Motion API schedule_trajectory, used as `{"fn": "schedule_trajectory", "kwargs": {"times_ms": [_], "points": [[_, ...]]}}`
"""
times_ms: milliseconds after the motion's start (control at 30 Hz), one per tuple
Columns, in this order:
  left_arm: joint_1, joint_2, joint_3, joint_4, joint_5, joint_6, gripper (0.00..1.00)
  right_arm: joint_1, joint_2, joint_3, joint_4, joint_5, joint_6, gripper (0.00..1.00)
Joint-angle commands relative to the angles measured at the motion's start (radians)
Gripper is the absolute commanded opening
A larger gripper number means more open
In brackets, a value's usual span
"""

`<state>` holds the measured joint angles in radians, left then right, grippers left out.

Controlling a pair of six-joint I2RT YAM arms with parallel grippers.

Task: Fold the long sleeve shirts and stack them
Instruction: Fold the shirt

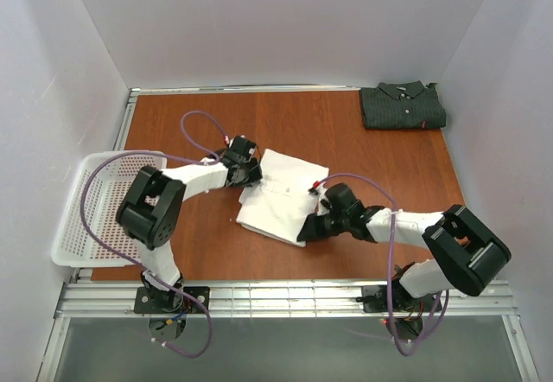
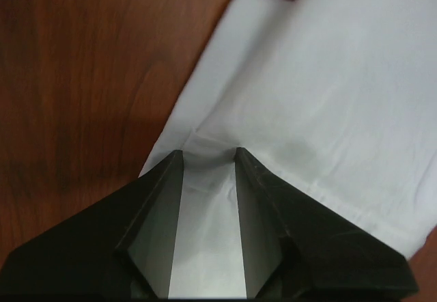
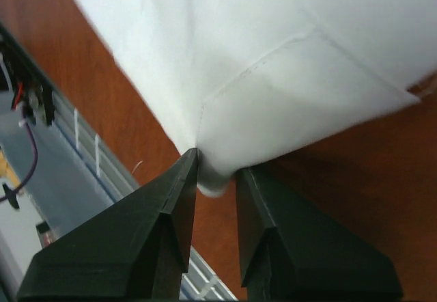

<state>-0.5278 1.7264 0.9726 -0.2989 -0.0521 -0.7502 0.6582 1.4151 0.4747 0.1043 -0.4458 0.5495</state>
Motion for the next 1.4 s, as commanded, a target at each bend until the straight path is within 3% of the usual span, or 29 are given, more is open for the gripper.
{"fn": "schedule_trajectory", "kwargs": {"times_ms": [0,100,200,267,367,433,567,633,767,833,1100,1367], "points": [[0.028,0.155,0.191,-0.034,-0.1,0.179,0.31,0.194,-0.015,-0.021,0.107,0.09,0.228,0.21],[0.048,0.258,0.396,-0.052,-0.127,0.288,0.35,0.339,0.039,0.092,0.143,0.156,0.265,0.29],[0.055,0.28,0.538,-0.062,-0.175,0.408,0.43,0.366,0.076,0.174,0.126,0.15,0.244,0.41],[0.055,0.242,0.549,-0.063,-0.177,0.431,0.46,0.339,0.05,0.195,0.089,0.165,0.213,0.51],[0.055,0.083,0.461,-0.063,-0.163,0.353,0.53,0.256,-0.016,0.226,-0.041,0.18,0.12,0.52],[0.052,-0.059,0.335,-0.068,-0.152,0.296,0.66,0.186,-0.05,0.234,-0.098,0.168,0.035,0.51],[0.017,-0.268,0.104,-0.075,-0.092,0.096,0.74,-0.084,-0.068,0.271,-0.251,0.154,-0.117,0.55],[-0.009,-0.323,0.023,-0.08,-0.049,0.036,0.73,-0.164,-0.045,0.291,-0.267,0.133,-0.181,0.55],[-0.069,-0.373,-0.118,-0.066,0.051,-0.081,0.53,-0.314,0.066,0.347,-0.273,0.114,-0.226,0.53],[-0.096,-0.376,-0.173,-0.039,0.072,-0.103,0.48,-0.351,0.108,0.39,-0.273,0.108,-0.237,0.48],[-0.107,-0.26,-0.219,-0.025,0.005,-0.081,0.39,-0.368,0.301,0.466,-0.261,0.064,-0.283,0.31],[-0.04,-0.122,-0.146,-0.088,-0.112,0.043,0.37,-0.287,0.202,0.231,-0.144,0.012,-0.166,0.24]]}}
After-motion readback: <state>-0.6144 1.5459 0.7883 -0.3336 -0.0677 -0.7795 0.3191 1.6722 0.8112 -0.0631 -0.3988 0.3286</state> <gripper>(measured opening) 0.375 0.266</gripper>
